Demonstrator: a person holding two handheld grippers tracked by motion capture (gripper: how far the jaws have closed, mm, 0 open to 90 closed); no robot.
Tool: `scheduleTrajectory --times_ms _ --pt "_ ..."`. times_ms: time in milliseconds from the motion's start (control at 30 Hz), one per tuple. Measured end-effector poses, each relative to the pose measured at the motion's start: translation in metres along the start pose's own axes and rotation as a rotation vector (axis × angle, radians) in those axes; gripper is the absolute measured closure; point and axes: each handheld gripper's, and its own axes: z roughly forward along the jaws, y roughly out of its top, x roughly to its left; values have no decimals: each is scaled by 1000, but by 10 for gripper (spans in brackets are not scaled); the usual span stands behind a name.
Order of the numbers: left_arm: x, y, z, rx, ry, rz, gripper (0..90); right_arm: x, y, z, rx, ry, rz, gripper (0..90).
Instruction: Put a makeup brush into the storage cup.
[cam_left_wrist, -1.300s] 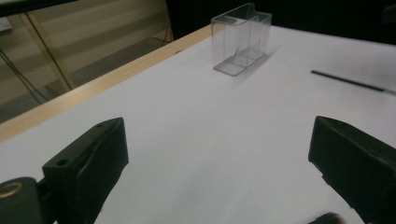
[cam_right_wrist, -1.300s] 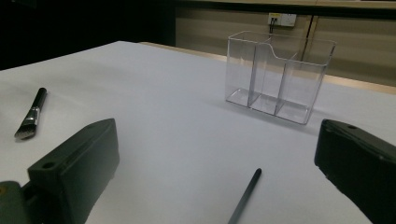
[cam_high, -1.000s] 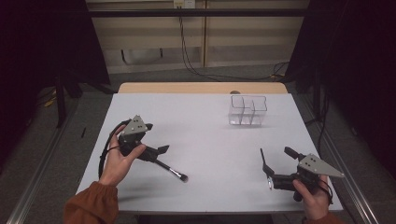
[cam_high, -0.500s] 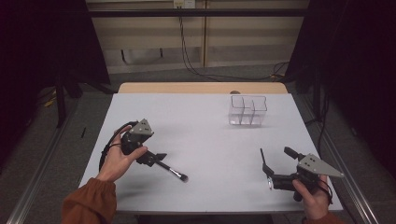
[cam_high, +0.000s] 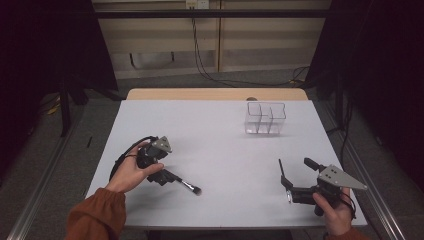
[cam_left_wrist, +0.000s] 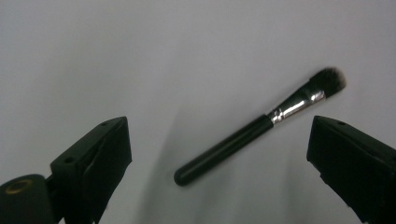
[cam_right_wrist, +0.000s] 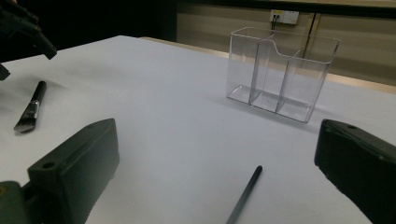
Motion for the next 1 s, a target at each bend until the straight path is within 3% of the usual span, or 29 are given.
scheduleTrajectory --times_ms 67,333,567,633,767,800,1000 --pt "-1 -1 4 36 -7 22 64 0 0 0 0 2 -2 0" --pt "-2 1 12 59 -54 61 56 1 -1 1 12 12 -14 0" --pt "-10 6 21 108 -90 146 85 1 -1 2 14 14 -14 0" --pt "-11 6 22 107 -80 134 64 1 -1 2 15 14 -14 0" --pt "-9 9 26 148 -85 144 170 1 -1 2 19 15 -10 0" --pt "-7 10 27 155 -82 152 235 1 -1 2 21 16 -13 0" --pt "-5 12 33 195 -101 169 277 1 -2 3 37 19 -17 0"
